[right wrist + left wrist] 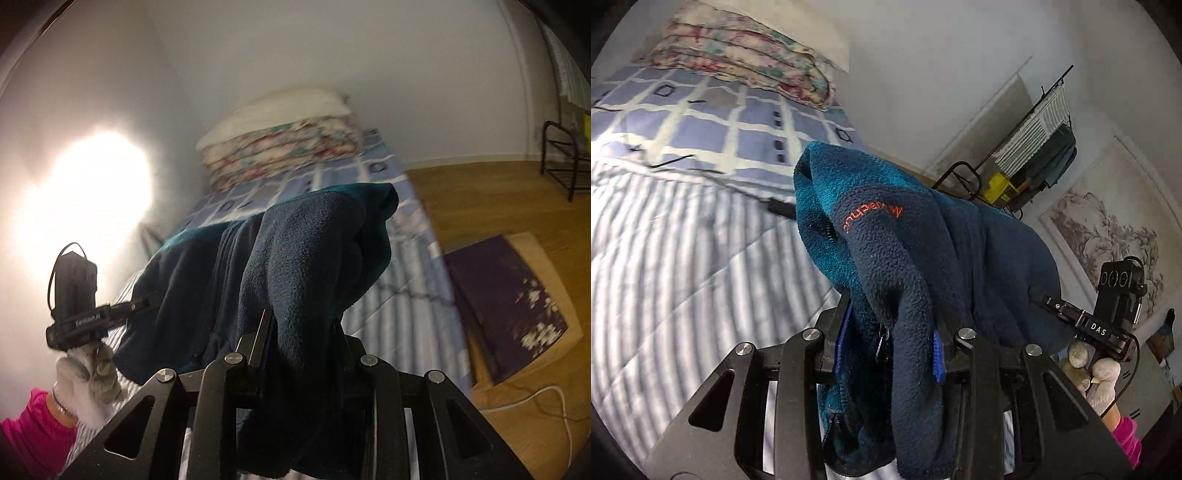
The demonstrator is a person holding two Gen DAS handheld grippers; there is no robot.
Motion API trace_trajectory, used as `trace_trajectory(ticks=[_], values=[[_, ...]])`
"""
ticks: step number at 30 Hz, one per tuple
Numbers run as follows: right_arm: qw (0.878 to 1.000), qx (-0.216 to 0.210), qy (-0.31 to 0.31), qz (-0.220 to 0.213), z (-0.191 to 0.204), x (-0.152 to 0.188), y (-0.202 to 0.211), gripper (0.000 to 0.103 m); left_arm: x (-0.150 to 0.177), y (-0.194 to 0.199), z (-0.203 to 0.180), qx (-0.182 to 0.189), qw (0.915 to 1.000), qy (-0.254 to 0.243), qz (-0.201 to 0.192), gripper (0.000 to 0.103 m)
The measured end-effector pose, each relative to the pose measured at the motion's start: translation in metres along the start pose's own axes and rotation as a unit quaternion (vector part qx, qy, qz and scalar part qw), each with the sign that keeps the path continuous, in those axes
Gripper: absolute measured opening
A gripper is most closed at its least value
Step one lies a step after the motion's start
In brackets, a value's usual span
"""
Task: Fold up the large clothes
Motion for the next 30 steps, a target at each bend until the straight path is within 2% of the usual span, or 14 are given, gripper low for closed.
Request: trace_trajectory(ticks=[4, 7, 11, 13, 16, 17, 22, 26, 30], values=[[1.0, 0.018, 0.003, -0.014, -0.032, -0.02, -0.018, 0.026, -0.01, -0.039, -0.006, -0.006, 0.9999, -0.009, -0.003, 0.034], [1.0, 0.021, -0.002, -0.02, -0.047, -0.029, -0.036, 0.026, -0.01, -0.061, 0.006, -0.014, 0.9999, -0.004, -0.001, 0.034], [1.0, 0.027, 0.006, -0.013, -0.062, -0.028, -0.062, 0.026, 0.003, -0.082, 0.034, -0.06, 0.998, -0.011, 0.014, 0.034], [0.997, 0.074, 0.006, 0.007, -0.084, -0.02, -0.084, 0.027, 0.014, -0.098, 0.055, -0.097, 0.9945, -0.013, 0.036, 0.034], [0.987, 0.147, -0.041, 0.039, -0.125, -0.003, -0.102, 0.032, 0.022, -0.107, 0.073, -0.092, 0.995, 0.01, 0.038, 0.036], [0.985, 0.163, -0.044, 0.042, -0.134, -0.001, -0.106, 0.032, 0.024, -0.107, 0.074, -0.094, 0.9949, 0.006, 0.036, 0.036], [0.985, 0.169, -0.036, 0.032, -0.133, -0.001, -0.103, 0.034, 0.024, -0.098, 0.067, -0.108, 0.9936, -0.008, 0.032, 0.039], [0.984, 0.172, -0.03, 0.015, -0.126, -0.007, -0.084, 0.035, 0.017, -0.074, 0.056, -0.123, 0.9918, -0.023, 0.025, 0.039], [0.985, 0.168, -0.03, -0.004, -0.106, -0.013, -0.056, 0.035, 0.012, -0.035, 0.027, -0.12, 0.9916, -0.046, 0.014, 0.039]])
Point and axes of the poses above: each gripper's, at about its wrist camera, not at the fingertips, and y roughly against the way its jaws point, z to its left, x to its underside, the point moved 9 cm from there along -y, roughly the way its jaws point, and after that the axes turned 4 degrees about -y, right-handed, at the moved point
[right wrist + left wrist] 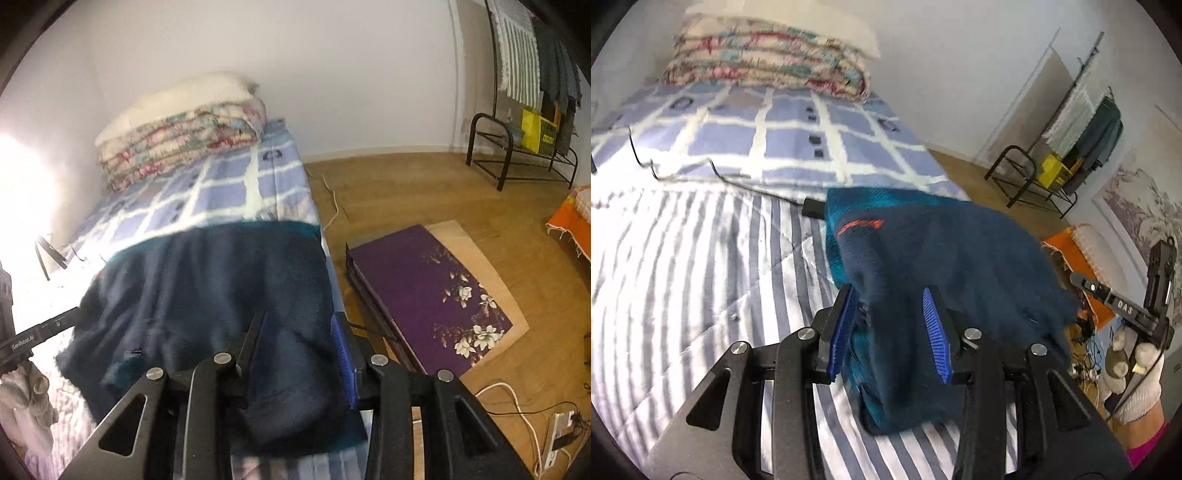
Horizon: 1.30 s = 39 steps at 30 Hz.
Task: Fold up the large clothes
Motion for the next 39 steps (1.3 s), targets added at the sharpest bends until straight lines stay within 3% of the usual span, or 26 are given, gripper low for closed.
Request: trace_trajectory(ticks=[5, 14, 19, 31, 35, 39], values=[[1.0, -0.013, 0.007, -0.018, 0.019, -0.005, 0.061, 0.035, -0.006, 0.073, -0.031, -0.002, 0.999, -0.039, -0.023, 0.039], [0.997, -0.029, 0.026, -0.061, 0.066, -0.001, 0.206, 0.035, -0.008, 0.245, -0.094, 0.012, 0.9926, -0.086, -0.085, 0.039], [0.995, -0.031, 0.031, -0.087, 0.098, 0.015, 0.299, 0.035, 0.013, 0.342, -0.123, 0.006, 0.9873, -0.12, -0.104, 0.039], [0.983, -0.063, 0.058, -0.162, 0.165, 0.076, 0.522, 0.036, 0.079, 0.588, -0.17, 0.043, 0.9702, -0.162, -0.175, 0.039], [0.979, -0.073, 0.056, -0.181, 0.173, 0.094, 0.576, 0.036, 0.1, 0.644, -0.181, 0.055, 0.9651, -0.176, -0.186, 0.039], [0.976, -0.072, 0.064, -0.193, 0.178, 0.112, 0.605, 0.04, 0.122, 0.671, -0.185, 0.07, 0.9664, -0.174, -0.176, 0.039]])
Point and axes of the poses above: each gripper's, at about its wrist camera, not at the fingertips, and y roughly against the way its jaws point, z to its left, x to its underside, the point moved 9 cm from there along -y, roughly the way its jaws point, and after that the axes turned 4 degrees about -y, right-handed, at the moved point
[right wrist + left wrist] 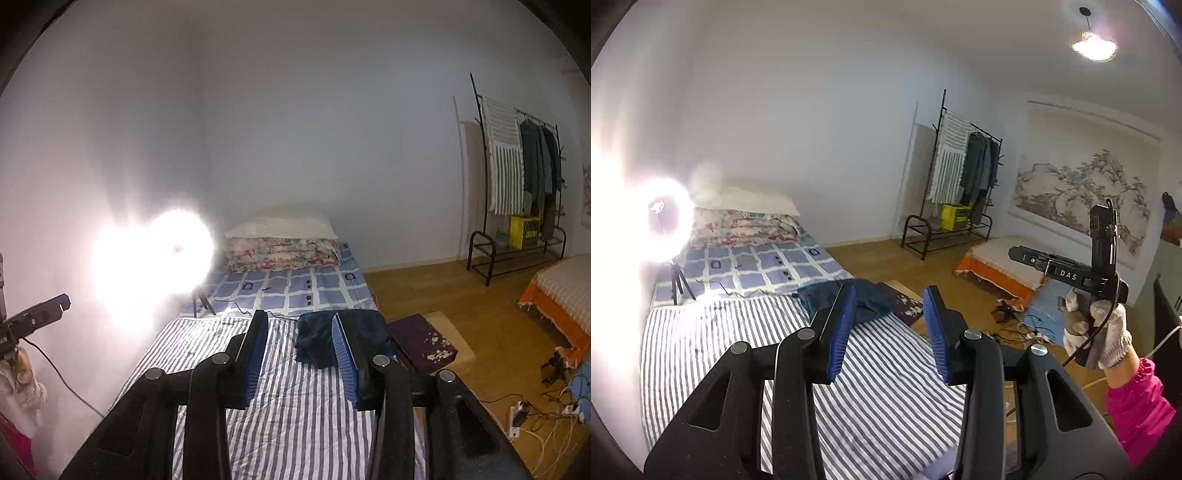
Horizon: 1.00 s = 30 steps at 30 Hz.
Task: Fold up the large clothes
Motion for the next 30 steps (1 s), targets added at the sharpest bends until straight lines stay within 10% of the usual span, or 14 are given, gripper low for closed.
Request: trace_trajectory(ticks=[16, 30], values=[[0.994, 0.101, 0.045, 0.006, 0.029, 0.113, 0.027, 0.072, 0.136, -0.005, -0.017, -0.039, 0.9983, -0.017, 0.04, 0.065], [0.988, 0.15, 0.032, -0.028, 0.015, 0.137, -0.018, 0.103, 0.166, -0.059, 0.01, -0.092, 0.9954, -0.022, 0.014, 0.102]])
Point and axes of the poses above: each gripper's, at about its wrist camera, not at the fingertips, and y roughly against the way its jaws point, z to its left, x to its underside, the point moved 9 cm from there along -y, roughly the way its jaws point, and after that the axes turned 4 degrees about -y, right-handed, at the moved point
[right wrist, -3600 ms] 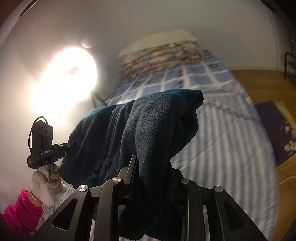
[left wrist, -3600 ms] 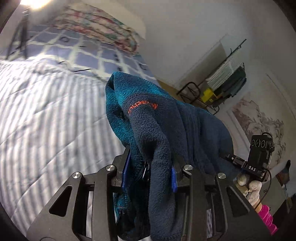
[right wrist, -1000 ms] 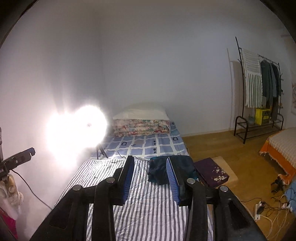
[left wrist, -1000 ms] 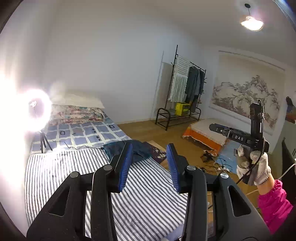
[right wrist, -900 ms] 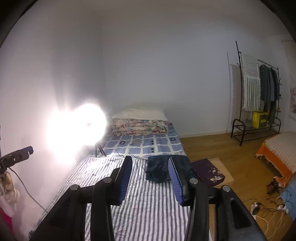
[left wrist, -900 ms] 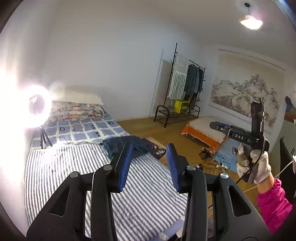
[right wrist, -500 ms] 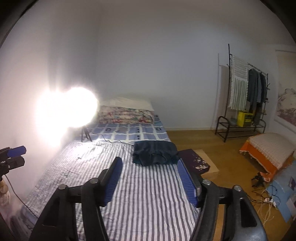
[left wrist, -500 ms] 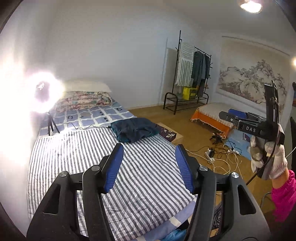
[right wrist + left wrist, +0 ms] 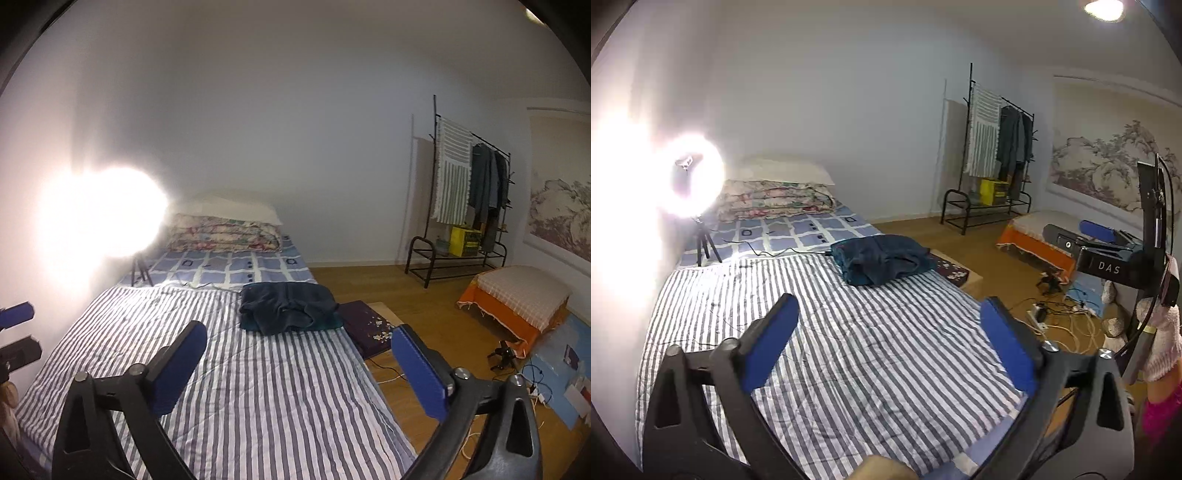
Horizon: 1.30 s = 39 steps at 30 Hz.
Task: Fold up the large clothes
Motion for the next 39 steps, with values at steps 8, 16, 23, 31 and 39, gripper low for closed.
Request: trace_trajectory(ticks=[8, 16, 23, 31, 39], values=[[1.0, 0.01, -0.007, -0.002, -0.001, 0.014, -0.037, 0.103, 0.023, -0.042, 0.015, -0.024, 0.9992, 0.003, 0.032, 0.103], [1.0, 0.003, -0.009, 0.016, 0.004, 0.043, -0.067, 0.103, 0.044, -0.063, 0.031, -0.042, 0.9968, 0.029, 0.061, 0.103], [1.0, 0.002, -0.012, 0.028, 0.004, 0.053, -0.085, 0.103, 0.061, -0.083, 0.04, -0.059, 0.9933, 0.035, 0.093, 0.103], [0.999, 0.001, -0.02, 0.032, 0.002, 0.055, -0.092, 0.103, 0.07, -0.095, 0.037, -0.057, 0.9922, 0.027, 0.108, 0.103], [0.999, 0.0, -0.019, 0.036, 0.005, 0.057, -0.093, 0.103, 0.068, -0.092, 0.036, -0.06, 0.9931, 0.024, 0.098, 0.103]])
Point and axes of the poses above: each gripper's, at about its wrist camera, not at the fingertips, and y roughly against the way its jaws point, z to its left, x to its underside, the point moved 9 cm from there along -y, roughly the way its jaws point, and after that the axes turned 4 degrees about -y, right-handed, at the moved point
